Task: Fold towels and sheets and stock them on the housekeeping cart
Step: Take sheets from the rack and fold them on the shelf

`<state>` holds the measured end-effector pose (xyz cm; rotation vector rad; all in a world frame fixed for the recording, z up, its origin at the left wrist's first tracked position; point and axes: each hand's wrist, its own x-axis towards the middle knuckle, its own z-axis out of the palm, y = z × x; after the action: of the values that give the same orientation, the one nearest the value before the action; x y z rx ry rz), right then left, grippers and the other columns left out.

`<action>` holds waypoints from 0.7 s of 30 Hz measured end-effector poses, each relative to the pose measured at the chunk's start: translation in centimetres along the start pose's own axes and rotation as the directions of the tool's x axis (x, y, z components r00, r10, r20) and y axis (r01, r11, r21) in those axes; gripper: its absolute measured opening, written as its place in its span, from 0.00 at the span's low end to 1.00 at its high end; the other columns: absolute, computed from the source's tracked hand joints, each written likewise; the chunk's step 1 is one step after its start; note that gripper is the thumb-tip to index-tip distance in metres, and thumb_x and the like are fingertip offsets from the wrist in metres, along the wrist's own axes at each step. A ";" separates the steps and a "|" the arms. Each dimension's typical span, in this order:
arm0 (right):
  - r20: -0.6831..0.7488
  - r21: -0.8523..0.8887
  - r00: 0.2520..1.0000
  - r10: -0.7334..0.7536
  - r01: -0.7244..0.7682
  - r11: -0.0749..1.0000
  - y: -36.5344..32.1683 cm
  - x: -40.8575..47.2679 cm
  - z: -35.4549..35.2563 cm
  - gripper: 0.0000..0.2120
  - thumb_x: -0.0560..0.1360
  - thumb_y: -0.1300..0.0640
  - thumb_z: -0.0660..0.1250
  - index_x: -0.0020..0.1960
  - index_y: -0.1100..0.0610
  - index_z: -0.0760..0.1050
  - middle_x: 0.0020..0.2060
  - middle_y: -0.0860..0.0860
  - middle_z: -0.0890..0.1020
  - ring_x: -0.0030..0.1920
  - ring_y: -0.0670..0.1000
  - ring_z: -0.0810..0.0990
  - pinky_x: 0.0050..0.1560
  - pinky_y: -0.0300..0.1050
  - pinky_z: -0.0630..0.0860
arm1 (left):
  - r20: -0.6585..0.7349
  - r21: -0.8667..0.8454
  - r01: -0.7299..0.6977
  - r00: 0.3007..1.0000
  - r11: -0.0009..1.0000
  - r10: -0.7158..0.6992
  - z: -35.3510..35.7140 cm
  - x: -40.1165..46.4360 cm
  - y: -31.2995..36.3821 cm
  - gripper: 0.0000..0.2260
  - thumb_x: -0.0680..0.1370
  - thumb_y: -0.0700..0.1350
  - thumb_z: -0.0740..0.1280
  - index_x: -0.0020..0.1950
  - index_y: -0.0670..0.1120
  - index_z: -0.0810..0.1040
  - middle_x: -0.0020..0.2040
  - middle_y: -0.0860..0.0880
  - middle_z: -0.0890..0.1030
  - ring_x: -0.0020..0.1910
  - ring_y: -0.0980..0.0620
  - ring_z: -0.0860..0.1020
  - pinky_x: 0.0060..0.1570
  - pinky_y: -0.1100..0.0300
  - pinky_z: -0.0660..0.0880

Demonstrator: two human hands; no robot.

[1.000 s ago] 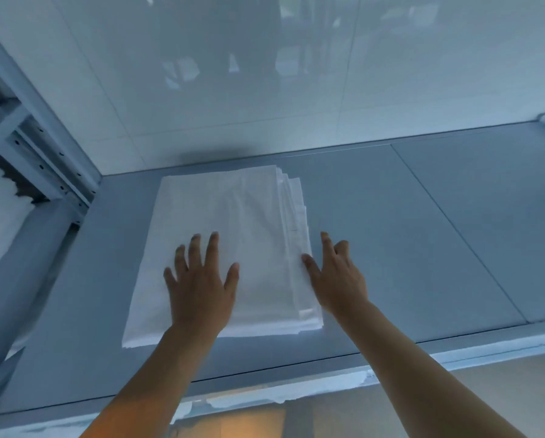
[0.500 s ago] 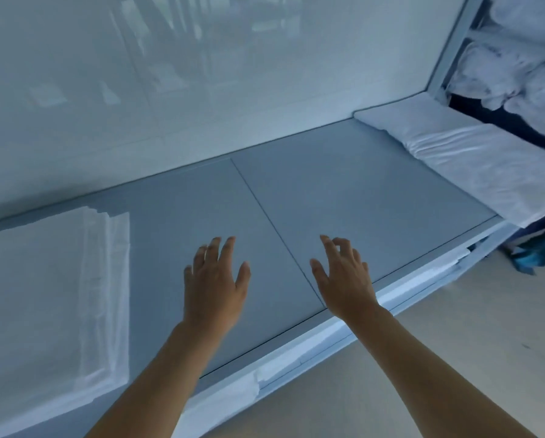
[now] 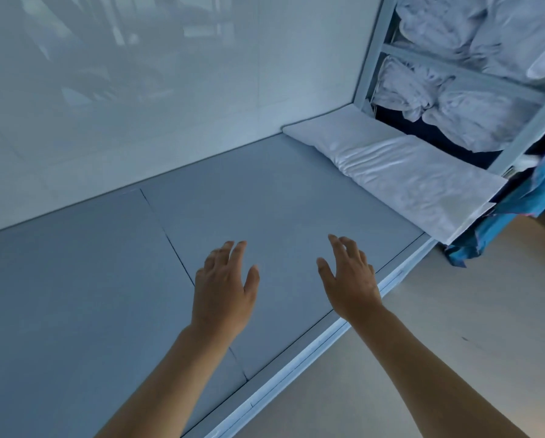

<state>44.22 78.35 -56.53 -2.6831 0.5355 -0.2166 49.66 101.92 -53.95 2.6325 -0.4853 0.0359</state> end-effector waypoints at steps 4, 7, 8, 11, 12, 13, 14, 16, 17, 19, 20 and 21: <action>-0.004 0.007 0.998 0.070 -0.070 0.998 2.5 2.4 0.4 0.29 0.83 0.41 0.53 0.80 0.50 0.58 0.76 0.50 0.64 0.72 0.56 0.67 0.70 0.59 0.67 | 0.038 -0.023 -0.022 0.999 0.999 0.023 2.8 3.2 1.0 0.24 0.85 0.52 0.59 0.80 0.46 0.66 0.78 0.44 0.69 0.77 0.42 0.65 0.75 0.45 0.63; -0.020 0.000 0.995 0.093 -0.093 0.996 4.7 3.2 0.7 0.28 0.83 0.42 0.54 0.80 0.50 0.58 0.76 0.50 0.64 0.72 0.55 0.67 0.69 0.58 0.66 | 0.081 -0.034 -0.064 0.994 0.997 0.067 5.0 4.3 2.5 0.23 0.85 0.51 0.60 0.79 0.45 0.67 0.77 0.44 0.70 0.76 0.42 0.66 0.74 0.45 0.64; -0.023 0.000 0.994 0.104 -0.104 0.995 5.5 3.5 0.5 0.28 0.83 0.42 0.54 0.80 0.50 0.58 0.76 0.50 0.64 0.73 0.55 0.67 0.70 0.57 0.66 | 0.090 -0.042 -0.080 0.992 0.996 0.083 5.6 4.6 3.1 0.23 0.85 0.51 0.60 0.79 0.45 0.67 0.77 0.44 0.70 0.76 0.42 0.67 0.74 0.45 0.64; -0.035 -0.010 0.992 0.123 -0.124 0.992 8.1 4.9 -0.4 0.28 0.84 0.43 0.55 0.81 0.51 0.58 0.77 0.50 0.64 0.75 0.55 0.65 0.72 0.58 0.65 | 0.106 -0.049 -0.115 0.987 0.992 0.120 7.4 6.1 5.1 0.22 0.84 0.50 0.61 0.78 0.45 0.68 0.76 0.44 0.71 0.76 0.42 0.68 0.73 0.45 0.65; -0.046 -0.008 0.992 0.120 -0.121 0.993 9.0 5.6 -0.9 0.28 0.84 0.44 0.55 0.81 0.52 0.58 0.77 0.50 0.64 0.75 0.55 0.64 0.72 0.58 0.64 | 0.112 -0.045 -0.129 0.985 0.991 0.134 8.0 6.7 5.9 0.22 0.84 0.50 0.61 0.78 0.45 0.68 0.76 0.44 0.71 0.76 0.42 0.68 0.73 0.45 0.65; -0.062 -0.004 0.991 0.116 -0.117 0.993 9.9 6.4 -1.4 0.28 0.84 0.44 0.55 0.81 0.52 0.59 0.77 0.50 0.64 0.76 0.55 0.64 0.73 0.58 0.64 | 0.119 -0.039 -0.145 0.982 0.989 0.149 8.5 7.3 6.6 0.22 0.85 0.50 0.61 0.78 0.45 0.68 0.76 0.44 0.71 0.76 0.42 0.67 0.74 0.46 0.64; -0.080 -0.001 0.991 0.111 -0.111 0.994 11.0 7.2 -2.0 0.27 0.84 0.44 0.56 0.80 0.52 0.59 0.77 0.50 0.65 0.76 0.54 0.63 0.73 0.58 0.63 | 0.125 -0.037 -0.158 0.979 0.987 0.162 9.1 8.0 7.4 0.22 0.85 0.50 0.60 0.79 0.45 0.68 0.76 0.44 0.71 0.76 0.42 0.67 0.74 0.46 0.64; -0.116 -0.006 0.989 0.095 -0.097 0.995 13.2 9.0 -3.2 0.27 0.84 0.45 0.56 0.80 0.53 0.60 0.77 0.50 0.65 0.77 0.54 0.62 0.74 0.57 0.62 | 0.134 -0.043 -0.174 0.975 0.984 0.178 10.1 9.1 9.1 0.22 0.85 0.49 0.60 0.79 0.46 0.67 0.76 0.44 0.71 0.76 0.43 0.67 0.74 0.46 0.64; -0.125 -0.009 0.988 0.087 -0.089 0.996 14.3 10.0 -3.8 0.27 0.84 0.46 0.56 0.80 0.54 0.60 0.78 0.51 0.65 0.78 0.54 0.61 0.75 0.57 0.61 | 0.137 -0.045 -0.178 0.974 0.983 0.182 10.5 9.6 9.9 0.22 0.85 0.49 0.60 0.79 0.46 0.68 0.76 0.44 0.71 0.76 0.43 0.67 0.74 0.46 0.64; -0.115 -0.019 0.991 0.070 -0.072 0.997 16.5 12.3 -4.9 0.28 0.84 0.45 0.56 0.81 0.53 0.58 0.80 0.50 0.62 0.80 0.55 0.57 0.78 0.58 0.58 | 0.141 -0.037 -0.180 0.973 0.983 0.183 11.5 10.3 11.5 0.22 0.85 0.49 0.60 0.79 0.46 0.68 0.76 0.45 0.71 0.76 0.43 0.67 0.74 0.46 0.64; -0.102 -0.024 0.993 0.063 -0.066 0.998 17.5 13.5 -5.4 0.28 0.84 0.45 0.55 0.82 0.53 0.57 0.81 0.50 0.61 0.81 0.54 0.55 0.79 0.59 0.56 | 0.144 -0.031 -0.177 0.973 0.984 0.180 12.0 10.6 12.3 0.22 0.85 0.50 0.60 0.79 0.46 0.67 0.77 0.45 0.71 0.76 0.44 0.67 0.74 0.46 0.63; -0.087 -0.032 0.995 0.055 -0.058 0.998 18.5 14.8 -5.8 0.29 0.84 0.45 0.55 0.82 0.52 0.56 0.82 0.49 0.59 0.82 0.54 0.53 0.80 0.59 0.54 | 0.143 -0.024 -0.170 0.975 0.985 0.172 12.5 10.9 13.0 0.22 0.85 0.50 0.59 0.79 0.47 0.67 0.77 0.45 0.70 0.77 0.44 0.66 0.74 0.47 0.63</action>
<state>50.24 54.75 -57.73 -2.6980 0.6456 -0.3107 54.76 81.96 -58.27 2.5862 -0.7591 -0.1040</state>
